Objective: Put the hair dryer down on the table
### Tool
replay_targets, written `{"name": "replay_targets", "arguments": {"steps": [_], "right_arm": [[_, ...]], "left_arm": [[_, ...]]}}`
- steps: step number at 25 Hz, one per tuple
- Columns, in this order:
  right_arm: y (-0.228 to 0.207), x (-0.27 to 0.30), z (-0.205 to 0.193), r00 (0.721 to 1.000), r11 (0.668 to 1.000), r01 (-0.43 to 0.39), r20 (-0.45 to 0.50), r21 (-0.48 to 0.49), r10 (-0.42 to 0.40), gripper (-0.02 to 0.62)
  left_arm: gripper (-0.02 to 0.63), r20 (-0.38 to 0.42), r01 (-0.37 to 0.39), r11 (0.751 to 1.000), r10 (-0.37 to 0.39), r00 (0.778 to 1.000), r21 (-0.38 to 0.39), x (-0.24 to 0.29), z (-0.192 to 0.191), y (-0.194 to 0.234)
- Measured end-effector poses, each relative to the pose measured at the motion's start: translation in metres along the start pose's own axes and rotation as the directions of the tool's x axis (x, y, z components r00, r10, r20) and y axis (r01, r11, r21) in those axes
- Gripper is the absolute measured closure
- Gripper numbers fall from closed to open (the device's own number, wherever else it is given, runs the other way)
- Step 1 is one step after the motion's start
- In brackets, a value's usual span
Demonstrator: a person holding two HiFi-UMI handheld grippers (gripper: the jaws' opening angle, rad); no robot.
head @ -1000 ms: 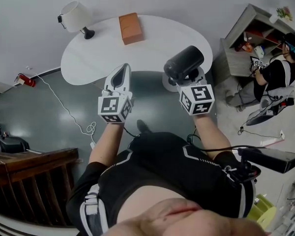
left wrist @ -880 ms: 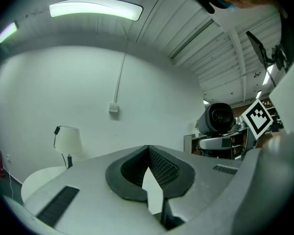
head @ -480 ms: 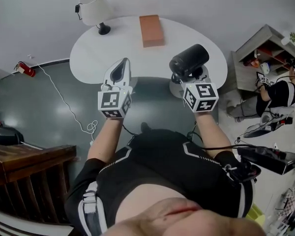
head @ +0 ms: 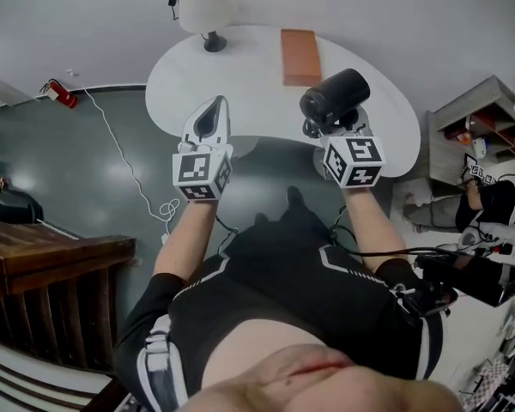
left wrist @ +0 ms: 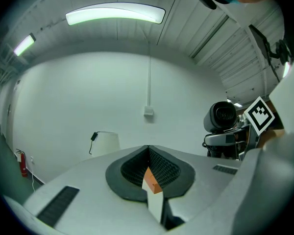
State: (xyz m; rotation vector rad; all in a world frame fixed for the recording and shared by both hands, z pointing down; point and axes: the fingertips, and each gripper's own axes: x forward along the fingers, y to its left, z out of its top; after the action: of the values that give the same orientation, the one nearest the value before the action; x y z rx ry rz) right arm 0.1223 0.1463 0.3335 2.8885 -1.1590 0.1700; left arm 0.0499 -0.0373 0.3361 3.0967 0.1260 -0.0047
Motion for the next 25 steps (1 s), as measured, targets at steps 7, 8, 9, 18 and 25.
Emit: {"name": "replay_targets", "arguments": {"steps": [7, 8, 9, 18, 25], "right_arm": [[0.017, 0.059, 0.002, 0.993, 0.993, -0.114, -0.018, 0.002, 0.114, 0.328], [0.018, 0.069, 0.003, 0.991, 0.991, -0.134, -0.020, 0.001, 0.134, 0.328], [0.020, 0.079, 0.005, 0.988, 0.988, -0.154, -0.022, -0.002, 0.154, 0.328], [0.043, 0.172, 0.002, 0.941, 0.942, -0.334, -0.072, -0.031, 0.331, 0.328], [0.061, 0.233, -0.015, 0.885, 0.888, -0.458, -0.123, -0.048, 0.450, 0.328]], "left_arm": [[0.575, -0.017, -0.099, 0.995, 0.099, 0.995, 0.002, 0.004, -0.003, 0.036], [0.575, -0.017, -0.116, 0.993, 0.116, 0.993, 0.005, 0.007, -0.002, 0.041], [0.575, -0.016, -0.133, 0.991, 0.133, 0.991, 0.007, 0.009, 0.000, 0.047], [0.575, -0.048, -0.301, 0.954, 0.301, 0.953, -0.003, 0.023, -0.012, 0.097], [0.575, -0.057, -0.409, 0.912, 0.409, 0.911, -0.002, 0.035, -0.027, 0.125]]}}
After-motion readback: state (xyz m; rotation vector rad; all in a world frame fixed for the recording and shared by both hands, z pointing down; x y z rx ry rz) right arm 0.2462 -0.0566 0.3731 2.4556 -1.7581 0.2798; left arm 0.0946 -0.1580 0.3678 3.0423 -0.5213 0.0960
